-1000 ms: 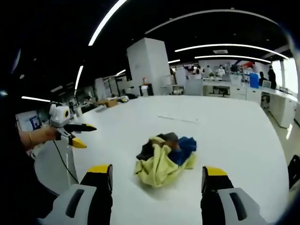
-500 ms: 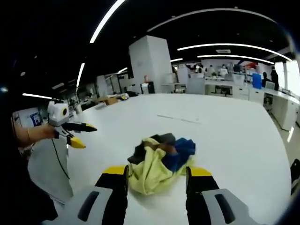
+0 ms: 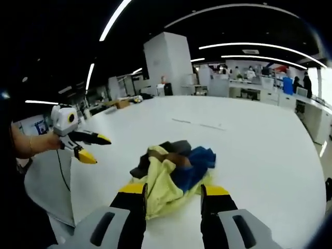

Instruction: Fold the garment on the visible template until the final outline fits inside the template.

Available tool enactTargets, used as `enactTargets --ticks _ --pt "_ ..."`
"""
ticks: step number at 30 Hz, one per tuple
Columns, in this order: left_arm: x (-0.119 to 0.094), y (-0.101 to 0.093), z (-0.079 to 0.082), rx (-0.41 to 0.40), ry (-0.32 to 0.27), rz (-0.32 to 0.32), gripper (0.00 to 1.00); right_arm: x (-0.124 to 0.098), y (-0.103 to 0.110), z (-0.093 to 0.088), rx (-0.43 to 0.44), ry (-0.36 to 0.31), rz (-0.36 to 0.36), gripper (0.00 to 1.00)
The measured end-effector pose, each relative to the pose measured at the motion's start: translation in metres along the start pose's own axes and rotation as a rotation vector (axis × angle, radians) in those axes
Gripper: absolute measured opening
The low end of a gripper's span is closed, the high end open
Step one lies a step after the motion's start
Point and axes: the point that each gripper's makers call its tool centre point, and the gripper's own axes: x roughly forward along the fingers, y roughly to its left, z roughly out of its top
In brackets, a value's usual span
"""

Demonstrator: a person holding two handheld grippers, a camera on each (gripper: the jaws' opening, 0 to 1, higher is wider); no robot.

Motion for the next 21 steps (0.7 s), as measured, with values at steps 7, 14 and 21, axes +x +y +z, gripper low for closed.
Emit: enactTargets --ticks 7,14,21 --pt "0.024 -0.011 -0.004 -0.016 0.004 -0.054 0.44 0.018 -0.005 -0.007 -0.007 0.032 0.028 0.32" --pt "0.042 -0.019 -0.003 -0.038 0.009 -0.085 0.35 0.034 -0.011 -0.010 -0.022 0.042 0.042 0.28" --pt "0.062 -0.028 0.004 -0.063 0.000 -0.122 0.31 0.048 -0.015 -0.009 -0.034 0.048 0.064 0.24"
